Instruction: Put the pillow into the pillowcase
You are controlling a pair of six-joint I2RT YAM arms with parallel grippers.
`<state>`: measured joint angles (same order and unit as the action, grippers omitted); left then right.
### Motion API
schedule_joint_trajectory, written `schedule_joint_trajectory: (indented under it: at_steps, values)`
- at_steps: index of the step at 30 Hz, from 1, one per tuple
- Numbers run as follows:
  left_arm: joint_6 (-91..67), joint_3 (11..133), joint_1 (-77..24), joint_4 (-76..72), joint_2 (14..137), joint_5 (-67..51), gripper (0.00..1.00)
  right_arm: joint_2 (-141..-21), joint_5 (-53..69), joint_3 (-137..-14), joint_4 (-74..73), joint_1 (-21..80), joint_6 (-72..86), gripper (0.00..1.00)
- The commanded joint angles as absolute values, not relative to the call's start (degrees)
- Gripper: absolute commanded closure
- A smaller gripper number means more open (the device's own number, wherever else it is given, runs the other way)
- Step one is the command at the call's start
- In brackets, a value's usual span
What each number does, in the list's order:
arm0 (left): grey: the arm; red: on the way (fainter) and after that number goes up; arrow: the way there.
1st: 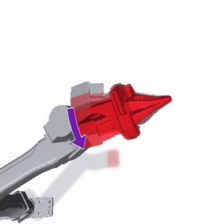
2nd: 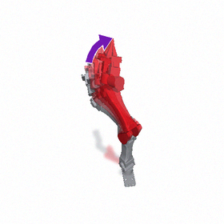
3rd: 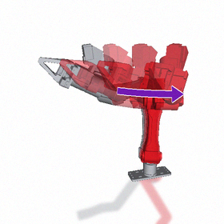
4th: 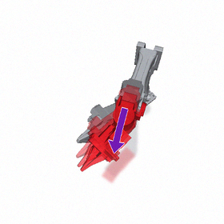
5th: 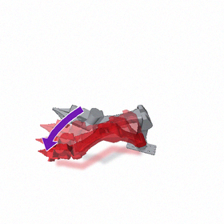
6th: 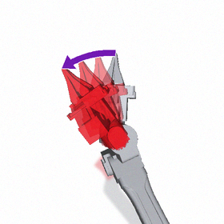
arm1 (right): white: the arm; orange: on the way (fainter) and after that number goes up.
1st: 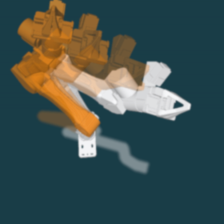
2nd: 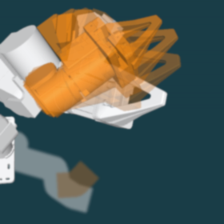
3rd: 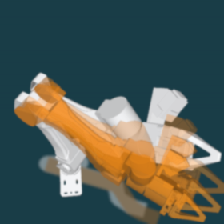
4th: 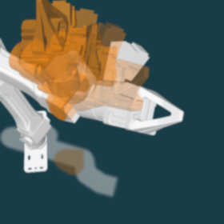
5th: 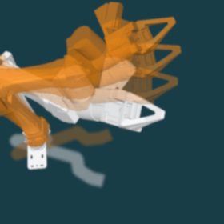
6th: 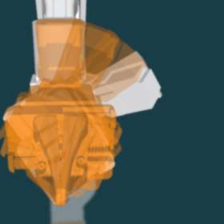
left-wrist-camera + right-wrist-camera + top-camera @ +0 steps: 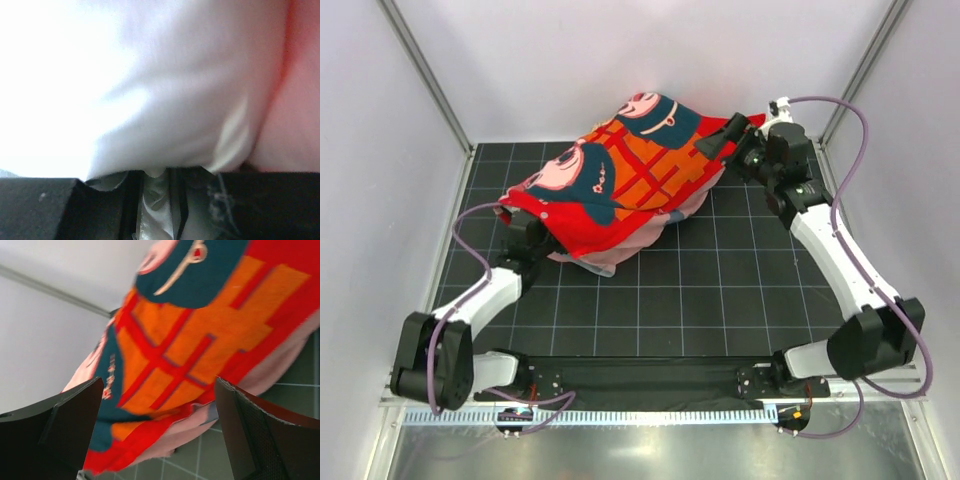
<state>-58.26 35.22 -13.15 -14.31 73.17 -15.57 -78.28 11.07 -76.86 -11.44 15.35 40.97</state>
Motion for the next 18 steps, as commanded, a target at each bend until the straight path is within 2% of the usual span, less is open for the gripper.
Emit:
schedule_joint_trajectory:
  at_steps: [1, 4, 5, 10, 13, 18]
  values:
    - [-59.15, 32.09, -12.22, -15.38, 65.93, -12.3, 0.72, -82.07, 14.05, -73.48, -1.16, 9.5, 43.94, 0.0]
    - [-61.69, 27.26, -12.3, -15.56, 60.74, -14.85, 0.68, -86.47, 16.78, -73.21, 5.08, 6.77, 45.61, 0.0]
    - [-62.22, 25.16, -12.22, -14.25, 58.21, -15.03, 0.64, -89.79, 16.7, -73.73, 6.32, 6.51, 45.96, 0.0]
    - [-63.37, 21.98, -12.3, -8.11, 51.69, -12.76, 0.55, -100.53, 15.21, -79.87, 6.68, 5.19, 46.67, 0.0]
    - [-63.19, 21.62, -12.3, -4.76, 48.08, -9.77, 0.4, -106.34, 12.49, -83.31, 6.76, 4.57, 46.5, 0.0]
    - [-61.0, 24.08, -12.3, 3.93, 43.69, -7.12, 0.29, -113.98, 9.5, -89.63, 5.89, 3.08, 45.44, 0.0]
